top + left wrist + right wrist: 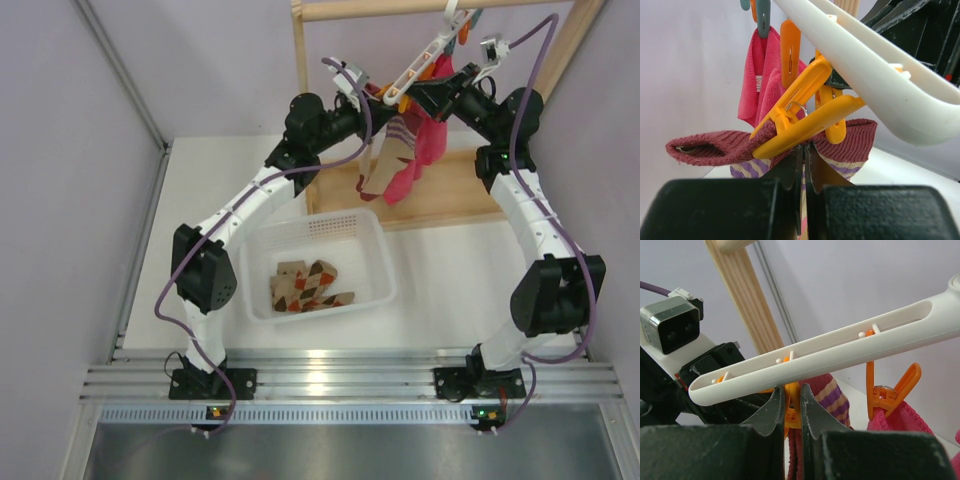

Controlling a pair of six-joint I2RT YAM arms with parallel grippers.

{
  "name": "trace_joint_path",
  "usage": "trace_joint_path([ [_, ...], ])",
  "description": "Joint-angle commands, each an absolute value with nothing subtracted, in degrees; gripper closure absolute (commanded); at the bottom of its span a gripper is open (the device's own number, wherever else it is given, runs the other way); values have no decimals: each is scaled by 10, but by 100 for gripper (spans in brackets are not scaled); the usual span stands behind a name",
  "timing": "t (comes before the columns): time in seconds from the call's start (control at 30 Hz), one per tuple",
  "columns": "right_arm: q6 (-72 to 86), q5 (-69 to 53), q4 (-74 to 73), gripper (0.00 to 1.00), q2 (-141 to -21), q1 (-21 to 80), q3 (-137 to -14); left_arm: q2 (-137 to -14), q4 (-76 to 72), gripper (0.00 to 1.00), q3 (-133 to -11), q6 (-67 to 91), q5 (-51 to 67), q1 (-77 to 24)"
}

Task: Clip the socks to the hanger
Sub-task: Clamp the sock onto the hanger.

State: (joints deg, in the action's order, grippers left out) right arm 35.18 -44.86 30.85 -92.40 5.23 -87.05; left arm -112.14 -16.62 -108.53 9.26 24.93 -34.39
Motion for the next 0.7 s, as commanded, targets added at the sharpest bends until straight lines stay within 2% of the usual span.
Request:
trace_joint_path([
  [0.0,335,-439,345,100,-918,47,-876,-1096,-236,100,-1080,117,273,-339],
  [0.67,294,-460,332,100,-917,46,-870,-1092,-249,100,-1094,149,279,-331],
])
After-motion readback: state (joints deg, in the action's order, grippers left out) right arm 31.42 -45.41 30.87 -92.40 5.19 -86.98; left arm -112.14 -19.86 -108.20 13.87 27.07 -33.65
